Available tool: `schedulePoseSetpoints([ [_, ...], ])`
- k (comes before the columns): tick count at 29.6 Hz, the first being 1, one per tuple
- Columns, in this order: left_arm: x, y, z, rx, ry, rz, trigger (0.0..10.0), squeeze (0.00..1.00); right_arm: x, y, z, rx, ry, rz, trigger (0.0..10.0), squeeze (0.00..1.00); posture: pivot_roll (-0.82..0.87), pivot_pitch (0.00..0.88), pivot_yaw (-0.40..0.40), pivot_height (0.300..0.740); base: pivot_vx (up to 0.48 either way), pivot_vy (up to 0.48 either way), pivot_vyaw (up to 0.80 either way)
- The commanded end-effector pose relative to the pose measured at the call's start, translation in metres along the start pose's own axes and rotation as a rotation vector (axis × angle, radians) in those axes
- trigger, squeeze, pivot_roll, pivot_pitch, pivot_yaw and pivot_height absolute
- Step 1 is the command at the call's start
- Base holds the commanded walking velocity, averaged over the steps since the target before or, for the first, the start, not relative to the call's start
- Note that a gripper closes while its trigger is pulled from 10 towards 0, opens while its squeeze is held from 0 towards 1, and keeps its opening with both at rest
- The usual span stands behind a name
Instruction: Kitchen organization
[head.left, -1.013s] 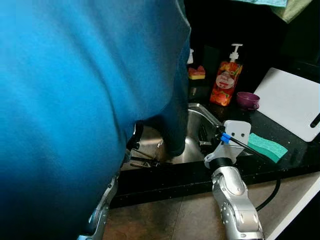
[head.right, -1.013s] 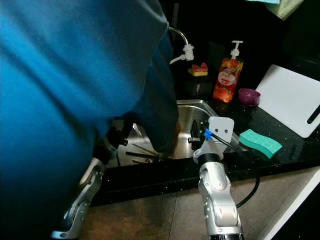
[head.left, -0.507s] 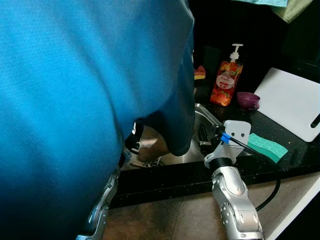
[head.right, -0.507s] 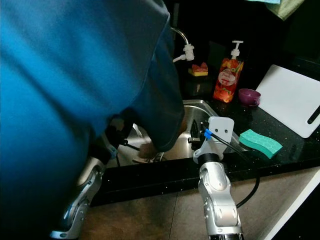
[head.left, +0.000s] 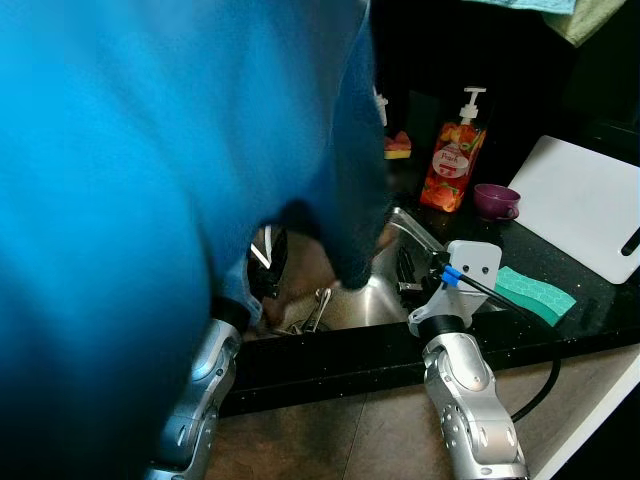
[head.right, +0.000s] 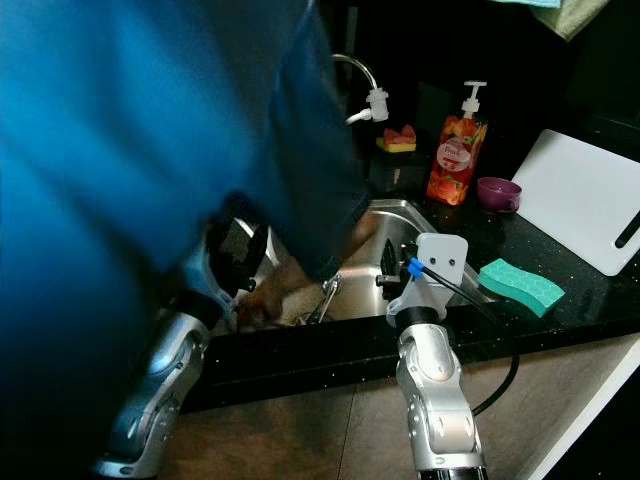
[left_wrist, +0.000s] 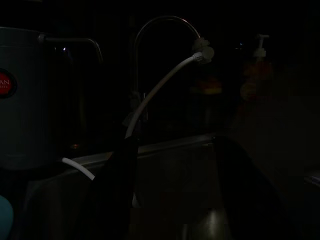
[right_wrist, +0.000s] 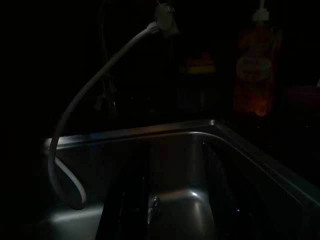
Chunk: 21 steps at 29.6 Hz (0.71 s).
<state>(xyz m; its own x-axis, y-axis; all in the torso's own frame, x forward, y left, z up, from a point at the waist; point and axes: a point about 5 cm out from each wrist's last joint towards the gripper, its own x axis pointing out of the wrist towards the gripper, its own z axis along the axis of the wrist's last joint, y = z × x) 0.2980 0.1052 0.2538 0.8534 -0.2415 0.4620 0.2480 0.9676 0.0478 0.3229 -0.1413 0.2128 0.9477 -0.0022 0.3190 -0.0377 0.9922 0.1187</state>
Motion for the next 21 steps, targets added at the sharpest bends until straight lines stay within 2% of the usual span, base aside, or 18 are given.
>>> schedulePoseSetpoints([
  [1,0.001,-0.0019,0.0011,-0.008,-0.01,-0.004,10.0,0.0,0.0,0.0003,-0.002,0.001,0.009,0.002,10.0,0.0,0.14,0.024,-0.103,0.74,0.0,0.0,0.0],
  [21,0.0003,-0.0007,0.0015,-0.003,-0.004,-0.003,10.0,0.0,-0.0011,0.0019,-0.0032,0.01,0.013,-0.003,10.0,0.0,0.14,0.038,-0.1,0.74,0.0,0.0,0.0],
])
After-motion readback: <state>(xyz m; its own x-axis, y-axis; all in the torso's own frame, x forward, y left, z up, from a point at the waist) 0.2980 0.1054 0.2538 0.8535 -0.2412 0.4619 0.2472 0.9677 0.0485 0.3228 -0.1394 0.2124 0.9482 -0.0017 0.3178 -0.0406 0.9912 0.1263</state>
